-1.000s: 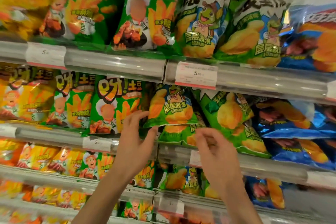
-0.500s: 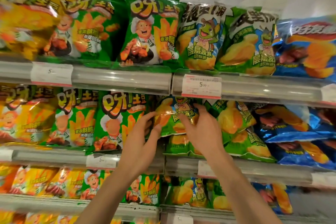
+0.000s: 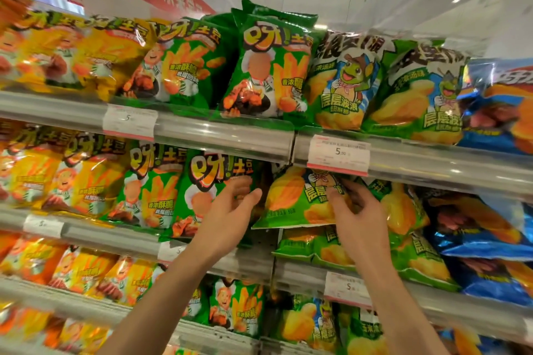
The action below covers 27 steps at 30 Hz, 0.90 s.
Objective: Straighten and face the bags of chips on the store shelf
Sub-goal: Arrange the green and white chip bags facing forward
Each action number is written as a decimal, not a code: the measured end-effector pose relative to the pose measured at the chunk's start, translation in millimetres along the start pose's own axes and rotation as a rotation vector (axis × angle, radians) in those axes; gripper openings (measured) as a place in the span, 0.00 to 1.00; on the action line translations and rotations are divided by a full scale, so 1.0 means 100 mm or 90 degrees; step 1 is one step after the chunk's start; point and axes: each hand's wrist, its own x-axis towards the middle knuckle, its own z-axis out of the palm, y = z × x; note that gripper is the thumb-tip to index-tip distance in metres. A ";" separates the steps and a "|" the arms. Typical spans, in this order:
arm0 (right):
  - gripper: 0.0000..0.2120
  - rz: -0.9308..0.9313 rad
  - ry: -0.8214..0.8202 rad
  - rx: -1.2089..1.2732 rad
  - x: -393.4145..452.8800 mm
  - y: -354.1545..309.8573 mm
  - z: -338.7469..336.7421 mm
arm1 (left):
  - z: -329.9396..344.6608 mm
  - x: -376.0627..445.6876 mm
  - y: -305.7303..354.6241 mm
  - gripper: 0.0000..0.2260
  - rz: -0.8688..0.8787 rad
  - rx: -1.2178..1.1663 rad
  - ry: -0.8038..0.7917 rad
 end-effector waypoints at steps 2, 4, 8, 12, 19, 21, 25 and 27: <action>0.18 0.000 0.007 0.021 -0.03 0.03 -0.01 | 0.04 0.01 0.03 0.21 -0.007 0.010 -0.017; 0.17 0.003 0.002 0.034 -0.06 0.05 -0.02 | 0.08 0.04 0.06 0.24 -0.011 0.021 -0.035; 0.17 0.001 -0.047 0.004 -0.09 0.06 -0.04 | 0.23 0.12 0.10 0.32 -0.017 0.043 -0.106; 0.21 -0.125 -0.049 -0.195 -0.16 0.08 -0.16 | 0.30 0.18 0.01 0.33 -0.012 0.017 -0.124; 0.19 -0.183 -0.070 -0.291 0.01 0.10 -0.32 | 0.28 0.12 -0.04 0.27 0.042 -0.015 -0.100; 0.19 -0.156 -0.095 -0.264 0.11 0.10 -0.34 | 0.28 0.06 -0.03 0.24 0.050 -0.029 -0.100; 0.16 -0.066 -0.110 -0.170 0.25 0.04 -0.37 | 0.24 -0.03 -0.08 0.27 0.078 -0.010 -0.101; 0.16 -0.039 -0.121 -0.159 0.27 0.00 -0.37 | 0.23 -0.08 -0.11 0.28 0.095 0.001 -0.100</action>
